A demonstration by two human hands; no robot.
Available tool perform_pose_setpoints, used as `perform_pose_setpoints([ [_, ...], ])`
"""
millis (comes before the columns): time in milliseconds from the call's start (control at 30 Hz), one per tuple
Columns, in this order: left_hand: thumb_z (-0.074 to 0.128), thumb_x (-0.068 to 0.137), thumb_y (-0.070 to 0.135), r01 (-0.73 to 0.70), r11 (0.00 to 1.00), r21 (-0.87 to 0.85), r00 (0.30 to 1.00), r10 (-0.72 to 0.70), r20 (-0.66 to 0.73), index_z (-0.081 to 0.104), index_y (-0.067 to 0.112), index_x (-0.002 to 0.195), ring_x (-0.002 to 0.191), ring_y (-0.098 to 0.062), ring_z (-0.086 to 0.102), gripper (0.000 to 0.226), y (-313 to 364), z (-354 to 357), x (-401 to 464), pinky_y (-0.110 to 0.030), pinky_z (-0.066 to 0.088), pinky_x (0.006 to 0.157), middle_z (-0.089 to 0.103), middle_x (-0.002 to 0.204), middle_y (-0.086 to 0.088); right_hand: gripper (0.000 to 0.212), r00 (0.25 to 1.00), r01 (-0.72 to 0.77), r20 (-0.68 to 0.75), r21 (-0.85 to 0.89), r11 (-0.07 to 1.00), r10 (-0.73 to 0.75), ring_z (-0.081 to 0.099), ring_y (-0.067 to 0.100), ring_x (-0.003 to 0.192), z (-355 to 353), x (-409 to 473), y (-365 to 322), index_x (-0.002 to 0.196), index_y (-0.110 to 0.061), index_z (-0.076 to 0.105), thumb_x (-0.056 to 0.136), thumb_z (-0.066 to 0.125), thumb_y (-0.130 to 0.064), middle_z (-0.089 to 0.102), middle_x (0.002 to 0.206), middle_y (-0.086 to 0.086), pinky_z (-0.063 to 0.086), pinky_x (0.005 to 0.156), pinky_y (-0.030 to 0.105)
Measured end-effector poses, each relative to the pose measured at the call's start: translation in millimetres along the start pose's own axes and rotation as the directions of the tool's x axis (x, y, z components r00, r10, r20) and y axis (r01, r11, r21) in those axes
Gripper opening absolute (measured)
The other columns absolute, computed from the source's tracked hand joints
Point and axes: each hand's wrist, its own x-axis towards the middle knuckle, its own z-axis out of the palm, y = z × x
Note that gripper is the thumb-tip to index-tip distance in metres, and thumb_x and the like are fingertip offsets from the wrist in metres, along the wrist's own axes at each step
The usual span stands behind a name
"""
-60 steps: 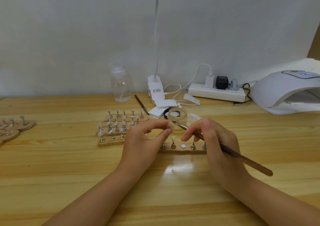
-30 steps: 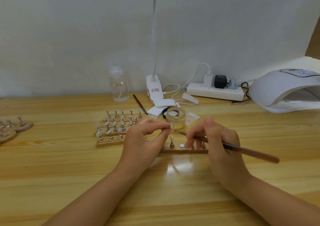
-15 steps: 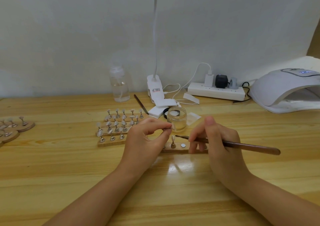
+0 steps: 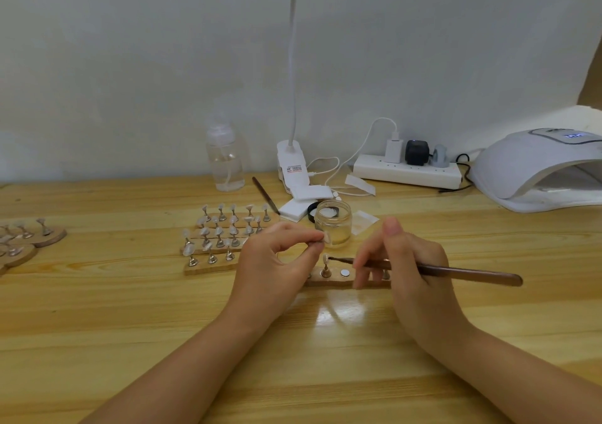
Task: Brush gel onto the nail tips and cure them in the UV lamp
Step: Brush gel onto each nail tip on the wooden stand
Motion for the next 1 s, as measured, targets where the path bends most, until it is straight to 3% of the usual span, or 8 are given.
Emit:
perform_pose_setpoints([
  [133, 0.07, 0.075, 0.006, -0.012, 1.0, 0.004, 1.0, 0.012, 0.004, 0.067, 0.034, 0.08, 0.083, 0.008, 0.058, 0.029, -0.7, 0.0, 0.4, -0.004, 0.04, 0.073, 0.065, 0.08, 0.017, 0.044, 0.999, 0.037, -0.001, -0.051, 0.998, -0.037, 0.056, 0.003, 0.058, 0.7, 1.5, 0.0, 0.066, -0.022, 0.061, 0.088, 0.029, -0.042, 0.066, 0.065, -0.001, 0.04, 0.062, 0.012],
  [267, 0.07, 0.075, 0.005, -0.013, 1.0, 0.0, 1.0, 0.013, 0.006, 0.068, 0.034, 0.078, 0.083, 0.008, 0.059, 0.029, -0.1, 0.2, -0.1, -0.004, 0.039, 0.074, 0.066, 0.08, 0.017, 0.047, 1.0, 0.017, -0.017, -0.026, 1.0, -0.017, 0.057, 0.008, 0.055, -0.4, -0.2, -0.6, 0.059, -0.022, 0.059, 0.087, 0.028, -0.045, 0.064, 0.056, 0.001, 0.042, 0.069, 0.026],
  [433, 0.07, 0.075, 0.005, -0.019, 1.0, 0.008, 1.0, 0.019, 0.005, 0.067, 0.034, 0.079, 0.084, 0.007, 0.059, 0.029, -0.5, 0.6, 0.5, -0.003, 0.039, 0.074, 0.066, 0.081, 0.017, 0.044, 1.0, 0.023, -0.009, -0.049, 0.999, -0.023, 0.057, 0.005, 0.057, 0.0, 1.7, -1.7, 0.065, -0.022, 0.061, 0.088, 0.029, -0.042, 0.067, 0.066, 0.001, 0.039, 0.06, 0.01],
  [500, 0.07, 0.075, 0.006, -0.022, 1.0, 0.008, 1.0, 0.022, 0.01, 0.069, 0.033, 0.08, 0.084, 0.007, 0.059, 0.027, -0.4, 0.6, 0.6, -0.004, 0.04, 0.075, 0.067, 0.081, 0.017, 0.047, 0.999, 0.025, -0.033, -0.02, 0.999, -0.026, 0.055, 0.008, 0.053, -1.1, 1.9, -2.7, 0.061, -0.021, 0.06, 0.088, 0.029, -0.042, 0.066, 0.062, 0.005, 0.042, 0.058, 0.014],
  [667, 0.071, 0.075, 0.007, -0.028, 1.0, 0.011, 1.0, 0.028, 0.011, 0.07, 0.028, 0.083, 0.084, 0.005, 0.06, 0.023, -2.8, 0.1, 0.4, -0.005, 0.039, 0.075, 0.068, 0.083, 0.017, 0.044, 0.999, 0.028, -0.024, -0.109, 0.994, -0.031, 0.06, 0.005, 0.066, -1.0, 2.1, -2.3, 0.068, -0.024, 0.062, 0.087, 0.028, -0.044, 0.068, 0.071, -0.007, 0.042, 0.069, 0.025],
  [800, 0.071, 0.075, 0.008, -0.025, 1.0, 0.008, 1.0, 0.025, 0.006, 0.07, 0.031, 0.081, 0.084, 0.006, 0.06, 0.024, -2.6, 0.5, 0.5, -0.005, 0.04, 0.076, 0.067, 0.081, 0.019, 0.05, 0.999, -0.028, -0.026, 0.035, 0.999, 0.029, 0.059, 0.008, 0.053, -1.3, -1.0, -2.4, 0.058, -0.02, 0.061, 0.085, 0.029, -0.047, 0.064, 0.054, 0.006, 0.044, 0.069, 0.022],
  [933, 0.071, 0.075, 0.008, -0.03, 1.0, 0.003, 1.0, 0.03, 0.007, 0.07, 0.031, 0.081, 0.084, 0.007, 0.06, 0.024, -2.8, 0.0, 0.6, -0.004, 0.04, 0.075, 0.067, 0.082, 0.019, 0.046, 0.999, 0.031, -0.025, -0.054, 0.998, -0.032, 0.058, 0.007, 0.064, -1.3, 1.1, -1.6, 0.067, -0.018, 0.063, 0.087, 0.03, -0.043, 0.067, 0.068, -0.002, 0.044, 0.064, 0.015],
  [1000, 0.071, 0.075, 0.007, -0.036, 0.999, 0.003, 0.999, 0.036, 0.004, 0.07, 0.03, 0.081, 0.084, 0.006, 0.061, 0.024, -2.9, 0.2, 0.7, -0.004, 0.04, 0.074, 0.067, 0.083, 0.018, 0.046, 1.0, -0.008, -0.017, -0.006, 1.0, 0.007, 0.059, 0.005, 0.059, -0.2, 1.1, -1.7, 0.063, -0.019, 0.062, 0.086, 0.031, -0.045, 0.067, 0.063, 0.002, 0.044, 0.062, 0.012],
])
